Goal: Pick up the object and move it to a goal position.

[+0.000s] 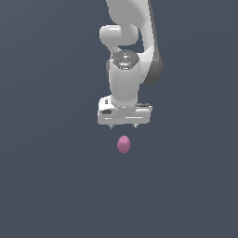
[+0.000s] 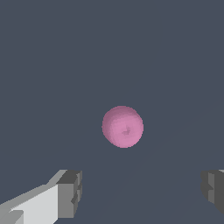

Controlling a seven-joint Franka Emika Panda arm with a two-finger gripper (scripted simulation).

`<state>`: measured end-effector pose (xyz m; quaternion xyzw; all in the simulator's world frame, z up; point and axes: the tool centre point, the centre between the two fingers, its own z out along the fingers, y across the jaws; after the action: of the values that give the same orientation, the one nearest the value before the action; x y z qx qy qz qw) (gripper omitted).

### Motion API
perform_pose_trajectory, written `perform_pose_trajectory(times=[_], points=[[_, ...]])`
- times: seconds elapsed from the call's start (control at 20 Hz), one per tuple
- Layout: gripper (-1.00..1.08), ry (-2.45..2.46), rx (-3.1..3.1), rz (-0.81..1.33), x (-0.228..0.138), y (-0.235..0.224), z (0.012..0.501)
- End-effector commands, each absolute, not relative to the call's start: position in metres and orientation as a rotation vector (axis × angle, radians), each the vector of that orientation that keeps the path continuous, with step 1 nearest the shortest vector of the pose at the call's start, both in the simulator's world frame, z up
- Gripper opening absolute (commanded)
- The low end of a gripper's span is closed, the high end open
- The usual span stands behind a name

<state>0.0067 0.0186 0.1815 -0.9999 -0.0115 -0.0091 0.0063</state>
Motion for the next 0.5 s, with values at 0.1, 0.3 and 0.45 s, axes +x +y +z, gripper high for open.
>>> perform_pose_trajectory(times=[0.1,0.3,0.45], points=[[1.0,-0.042,-3.128,-0.03,0.007,0.019,0.182],[1.0,-0.086,-3.124,-0.045,0.011,0.026,0.184],[1.0,-0.118,-3.12,-0.058,0.014,0.032,0.187]])
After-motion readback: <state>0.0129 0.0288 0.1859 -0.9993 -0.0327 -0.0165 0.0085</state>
